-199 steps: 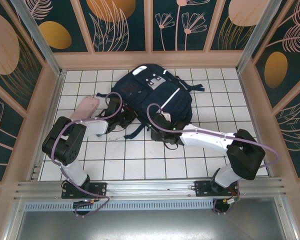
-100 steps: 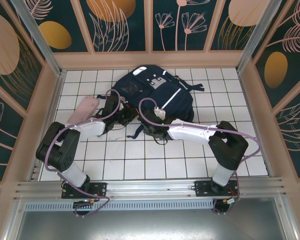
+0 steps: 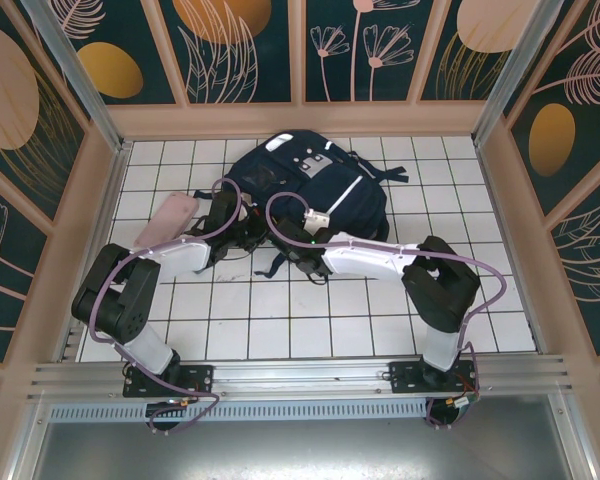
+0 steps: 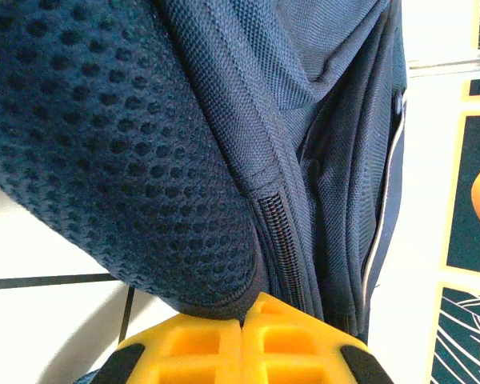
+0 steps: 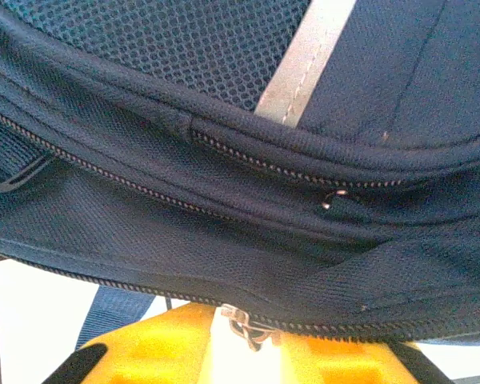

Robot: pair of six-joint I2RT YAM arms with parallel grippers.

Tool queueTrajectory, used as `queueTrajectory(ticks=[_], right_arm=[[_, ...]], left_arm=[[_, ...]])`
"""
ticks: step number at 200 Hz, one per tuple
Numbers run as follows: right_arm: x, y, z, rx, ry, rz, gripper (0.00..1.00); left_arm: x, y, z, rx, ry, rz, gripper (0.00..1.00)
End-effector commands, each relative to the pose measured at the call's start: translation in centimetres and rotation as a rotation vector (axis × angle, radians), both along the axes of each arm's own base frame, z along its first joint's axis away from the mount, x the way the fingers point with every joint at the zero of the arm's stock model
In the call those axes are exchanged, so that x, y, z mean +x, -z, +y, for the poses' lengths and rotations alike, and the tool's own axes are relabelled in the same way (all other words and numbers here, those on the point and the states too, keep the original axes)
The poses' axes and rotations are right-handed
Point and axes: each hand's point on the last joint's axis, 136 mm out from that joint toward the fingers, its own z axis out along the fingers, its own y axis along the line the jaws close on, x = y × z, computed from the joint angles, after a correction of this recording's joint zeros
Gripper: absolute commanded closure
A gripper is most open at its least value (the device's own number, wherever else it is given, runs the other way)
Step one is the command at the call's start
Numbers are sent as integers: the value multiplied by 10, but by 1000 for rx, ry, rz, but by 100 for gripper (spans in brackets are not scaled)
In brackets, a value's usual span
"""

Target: Pack the student bag

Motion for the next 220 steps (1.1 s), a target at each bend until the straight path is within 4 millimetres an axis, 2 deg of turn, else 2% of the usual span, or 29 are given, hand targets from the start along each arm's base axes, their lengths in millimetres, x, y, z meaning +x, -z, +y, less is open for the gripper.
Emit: queueTrajectory(ticks=[1,24,60,111,139,154,165,180,189,193,198,220], right_arm=[[9,-11,-14,-83,32,-54,87],[3,-14,-17,-94,-8,-42,99],[-16,-8,-35,-105,-85,33,100],[-43,13,-91,-164,-153,165,100],[-41,12,-134,-208,-84,183,100],[-37,3,-143,-211,-69,166,100],[-37,-2,-140,-189,-85,159,100],[-41,-5,-122,-123,-146,179,100],[-48,-7,-103,-62,-220,195,100],[-51,-8,-94,-39,-254,200,100],[-57,-9,-81,-5,-300,208,100],[-79,-21,-31,128,-469,216,100]], left_arm=[[9,-37,-9,-46,24,-101,100],[12,-34,-6,-26,7,-99,100],[23,-16,13,107,-69,-95,100],[29,1,24,189,-109,-85,100],[33,0,23,197,-105,-93,100],[37,-3,20,200,-93,-107,100],[39,-5,15,193,-74,-117,100],[43,-10,10,186,-48,-134,100],[43,-10,9,189,-39,-139,100],[43,2,9,205,-31,-116,100],[49,-7,5,198,-29,-139,100],[55,-6,7,233,-30,-143,100]])
